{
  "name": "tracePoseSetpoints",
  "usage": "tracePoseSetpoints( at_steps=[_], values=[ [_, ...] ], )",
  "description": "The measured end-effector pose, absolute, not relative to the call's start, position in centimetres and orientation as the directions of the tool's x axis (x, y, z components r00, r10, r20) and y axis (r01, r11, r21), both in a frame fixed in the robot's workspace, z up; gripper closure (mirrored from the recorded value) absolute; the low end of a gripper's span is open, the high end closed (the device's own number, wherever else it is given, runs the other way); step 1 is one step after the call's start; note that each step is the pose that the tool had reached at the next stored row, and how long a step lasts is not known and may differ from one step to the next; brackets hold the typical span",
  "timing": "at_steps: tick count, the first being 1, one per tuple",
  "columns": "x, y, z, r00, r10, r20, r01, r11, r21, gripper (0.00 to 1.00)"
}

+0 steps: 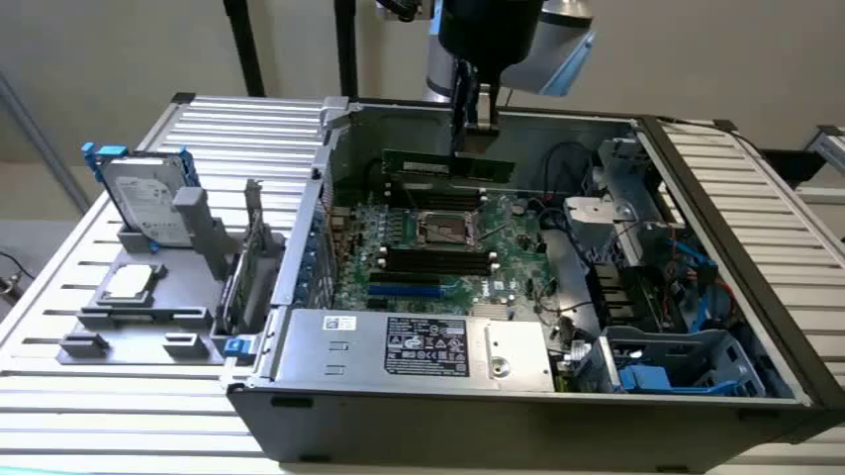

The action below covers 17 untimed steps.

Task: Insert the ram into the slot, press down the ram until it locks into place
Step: 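Insert the ram into the slot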

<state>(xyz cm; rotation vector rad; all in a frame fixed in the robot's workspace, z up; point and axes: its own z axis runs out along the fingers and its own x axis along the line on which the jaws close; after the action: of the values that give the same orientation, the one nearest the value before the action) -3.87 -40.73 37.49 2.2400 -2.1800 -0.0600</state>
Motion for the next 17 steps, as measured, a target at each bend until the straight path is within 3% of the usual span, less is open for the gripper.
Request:
tracePoseSetpoints(
  at_steps=[17],
  values=[
    [-3.87, -40.74, 36.83, 0.027, -0.999, -0.017, -0.999, -0.028, 0.036, 0.86]
  ],
)
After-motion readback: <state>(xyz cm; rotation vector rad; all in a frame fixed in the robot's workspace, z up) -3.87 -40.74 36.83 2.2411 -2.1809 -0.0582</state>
